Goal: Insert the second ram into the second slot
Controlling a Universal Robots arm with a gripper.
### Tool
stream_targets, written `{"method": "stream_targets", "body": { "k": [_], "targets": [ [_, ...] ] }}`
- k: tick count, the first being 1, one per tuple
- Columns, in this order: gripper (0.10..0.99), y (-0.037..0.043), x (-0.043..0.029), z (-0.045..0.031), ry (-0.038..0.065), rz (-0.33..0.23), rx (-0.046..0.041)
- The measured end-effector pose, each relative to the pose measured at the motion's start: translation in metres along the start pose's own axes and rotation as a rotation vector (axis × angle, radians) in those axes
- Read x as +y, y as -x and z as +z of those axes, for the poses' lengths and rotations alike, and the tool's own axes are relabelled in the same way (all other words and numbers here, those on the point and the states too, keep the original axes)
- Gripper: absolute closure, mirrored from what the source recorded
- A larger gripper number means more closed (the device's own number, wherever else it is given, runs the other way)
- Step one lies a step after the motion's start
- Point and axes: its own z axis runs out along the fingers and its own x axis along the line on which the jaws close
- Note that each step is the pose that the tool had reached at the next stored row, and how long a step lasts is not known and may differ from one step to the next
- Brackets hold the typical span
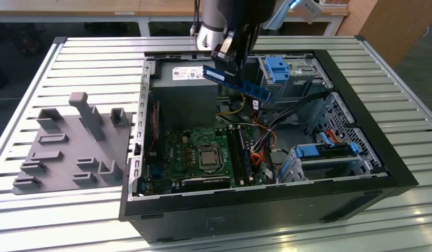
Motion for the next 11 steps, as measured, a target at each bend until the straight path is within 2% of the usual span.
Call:
{"method": "stream_targets", "body": {
  "k": [11],
  "targets": [
    [0.949, 0.0, 0.0, 0.0, -0.001, 0.053, -0.002]
  ]
}}
